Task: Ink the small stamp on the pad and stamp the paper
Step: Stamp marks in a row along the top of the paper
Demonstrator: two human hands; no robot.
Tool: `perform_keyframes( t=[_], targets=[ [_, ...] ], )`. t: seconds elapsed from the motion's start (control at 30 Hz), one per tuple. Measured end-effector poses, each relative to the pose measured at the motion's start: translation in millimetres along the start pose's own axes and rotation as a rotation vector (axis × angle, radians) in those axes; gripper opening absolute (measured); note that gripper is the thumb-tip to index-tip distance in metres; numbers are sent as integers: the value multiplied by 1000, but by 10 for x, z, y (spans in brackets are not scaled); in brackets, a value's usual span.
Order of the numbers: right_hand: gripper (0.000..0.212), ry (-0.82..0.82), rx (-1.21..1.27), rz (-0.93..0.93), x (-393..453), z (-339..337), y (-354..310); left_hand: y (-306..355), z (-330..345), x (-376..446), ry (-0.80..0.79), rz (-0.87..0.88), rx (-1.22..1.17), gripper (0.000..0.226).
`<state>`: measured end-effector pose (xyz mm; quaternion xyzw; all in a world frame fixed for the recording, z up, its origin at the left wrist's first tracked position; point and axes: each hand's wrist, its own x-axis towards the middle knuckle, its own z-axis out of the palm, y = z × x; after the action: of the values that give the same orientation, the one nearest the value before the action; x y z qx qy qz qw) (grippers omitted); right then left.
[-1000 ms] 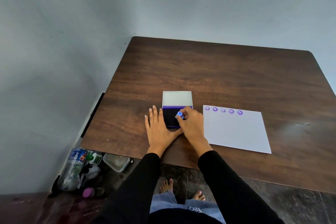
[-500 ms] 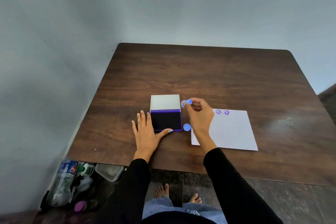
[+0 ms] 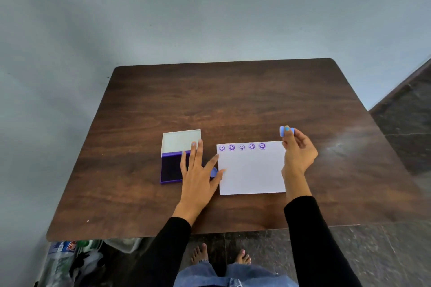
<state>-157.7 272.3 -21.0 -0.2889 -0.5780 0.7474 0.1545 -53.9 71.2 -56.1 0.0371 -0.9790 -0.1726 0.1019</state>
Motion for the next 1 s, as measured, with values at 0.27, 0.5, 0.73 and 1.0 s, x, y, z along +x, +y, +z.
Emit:
perform_keyframes(
  t=[0.27, 0.5, 0.73, 1.0],
  targets=[
    [19, -45, -235, -124, 173, -123, 236, 203, 113, 470, -343, -88, 190, 88],
    [19, -56, -362, -170, 236, -161, 398, 201, 199, 509, -423, -108, 237, 87],
    [26, -95, -440, -284, 246, -84, 441, 199, 221, 515, -420, -139, 247, 88],
    [24, -107, -481, -361, 243, -146, 527, 180, 204, 501, -371, -202, 220, 98]
  ],
)
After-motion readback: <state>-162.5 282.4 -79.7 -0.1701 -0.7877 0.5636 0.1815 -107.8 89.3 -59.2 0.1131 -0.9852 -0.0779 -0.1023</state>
